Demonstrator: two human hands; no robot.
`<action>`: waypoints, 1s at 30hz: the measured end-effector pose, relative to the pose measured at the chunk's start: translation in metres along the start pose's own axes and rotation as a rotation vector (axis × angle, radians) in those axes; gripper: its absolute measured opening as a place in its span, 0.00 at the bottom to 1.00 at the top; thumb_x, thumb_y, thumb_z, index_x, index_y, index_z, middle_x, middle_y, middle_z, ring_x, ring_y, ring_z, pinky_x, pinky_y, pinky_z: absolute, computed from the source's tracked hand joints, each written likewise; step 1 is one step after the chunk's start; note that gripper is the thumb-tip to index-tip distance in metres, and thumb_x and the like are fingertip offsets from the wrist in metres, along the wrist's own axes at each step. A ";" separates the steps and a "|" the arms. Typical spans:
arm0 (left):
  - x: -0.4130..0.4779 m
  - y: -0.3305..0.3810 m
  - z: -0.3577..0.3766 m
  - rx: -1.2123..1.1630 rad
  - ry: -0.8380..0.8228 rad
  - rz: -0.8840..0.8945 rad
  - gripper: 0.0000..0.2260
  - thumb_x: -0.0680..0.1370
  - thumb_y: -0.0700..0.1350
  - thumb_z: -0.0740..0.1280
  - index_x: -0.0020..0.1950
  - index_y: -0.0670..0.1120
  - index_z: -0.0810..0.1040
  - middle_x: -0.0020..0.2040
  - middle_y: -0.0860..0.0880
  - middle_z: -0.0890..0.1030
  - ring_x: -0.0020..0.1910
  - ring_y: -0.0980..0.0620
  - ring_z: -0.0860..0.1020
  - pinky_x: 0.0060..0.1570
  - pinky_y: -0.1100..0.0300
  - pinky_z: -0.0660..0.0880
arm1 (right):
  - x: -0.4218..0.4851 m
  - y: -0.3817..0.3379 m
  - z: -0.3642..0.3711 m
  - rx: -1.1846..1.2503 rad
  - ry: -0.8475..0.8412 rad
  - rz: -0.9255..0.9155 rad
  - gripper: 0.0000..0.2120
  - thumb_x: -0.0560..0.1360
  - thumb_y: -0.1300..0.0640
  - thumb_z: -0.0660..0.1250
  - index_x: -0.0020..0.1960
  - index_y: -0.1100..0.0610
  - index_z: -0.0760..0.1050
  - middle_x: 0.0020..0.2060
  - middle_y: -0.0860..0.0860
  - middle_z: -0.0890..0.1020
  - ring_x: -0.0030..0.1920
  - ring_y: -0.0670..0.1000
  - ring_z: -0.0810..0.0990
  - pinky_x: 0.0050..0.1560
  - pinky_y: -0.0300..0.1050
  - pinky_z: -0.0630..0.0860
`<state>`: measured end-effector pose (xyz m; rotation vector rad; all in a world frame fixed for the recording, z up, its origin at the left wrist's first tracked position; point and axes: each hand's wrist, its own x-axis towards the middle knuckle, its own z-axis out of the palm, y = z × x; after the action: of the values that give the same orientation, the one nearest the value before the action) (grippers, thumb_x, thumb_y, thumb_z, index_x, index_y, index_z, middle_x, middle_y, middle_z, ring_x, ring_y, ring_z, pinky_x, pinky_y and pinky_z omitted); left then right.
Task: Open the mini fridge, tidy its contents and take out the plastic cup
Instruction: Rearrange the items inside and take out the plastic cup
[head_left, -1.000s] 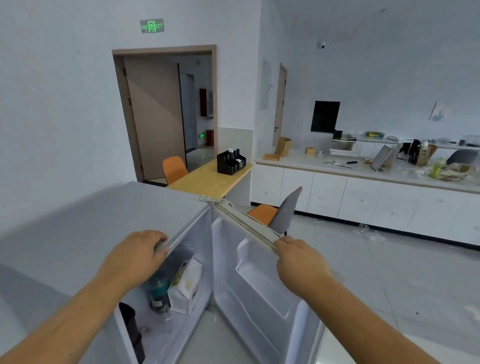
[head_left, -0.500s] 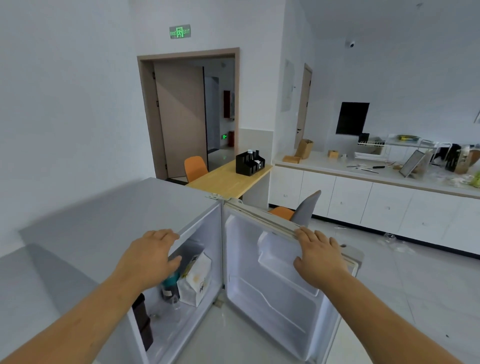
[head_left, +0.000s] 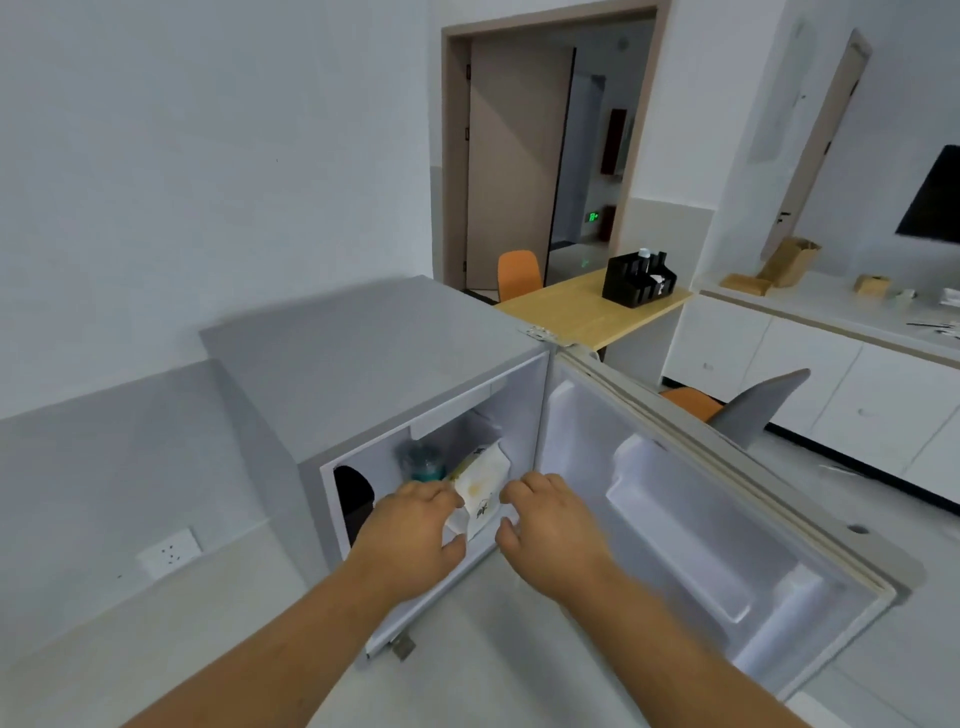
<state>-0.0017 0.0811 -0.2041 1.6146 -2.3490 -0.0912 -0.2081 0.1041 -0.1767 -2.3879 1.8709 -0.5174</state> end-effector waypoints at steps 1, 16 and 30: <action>0.007 -0.005 0.007 -0.019 -0.006 -0.017 0.23 0.76 0.63 0.64 0.68 0.55 0.76 0.63 0.55 0.81 0.58 0.53 0.77 0.55 0.57 0.79 | 0.011 0.000 0.013 0.015 -0.028 0.009 0.18 0.81 0.44 0.61 0.68 0.49 0.74 0.64 0.48 0.78 0.62 0.50 0.74 0.63 0.46 0.73; 0.135 -0.062 0.161 -0.787 -0.099 -0.748 0.17 0.77 0.50 0.71 0.62 0.43 0.77 0.60 0.42 0.83 0.58 0.40 0.81 0.52 0.55 0.76 | 0.202 0.048 0.178 0.489 -0.373 0.668 0.20 0.77 0.36 0.63 0.56 0.53 0.74 0.45 0.50 0.81 0.40 0.52 0.79 0.34 0.42 0.76; 0.154 -0.051 0.216 -0.561 -0.253 -0.272 0.21 0.79 0.55 0.69 0.71 0.52 0.75 0.70 0.53 0.80 0.68 0.52 0.77 0.60 0.64 0.66 | 0.246 0.082 0.193 0.103 -0.313 0.286 0.08 0.75 0.60 0.65 0.54 0.53 0.75 0.44 0.52 0.76 0.46 0.58 0.79 0.38 0.44 0.69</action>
<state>-0.0647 -0.1034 -0.3904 1.6738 -1.9829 -0.9674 -0.1763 -0.1816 -0.3243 -1.9554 1.9394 -0.1962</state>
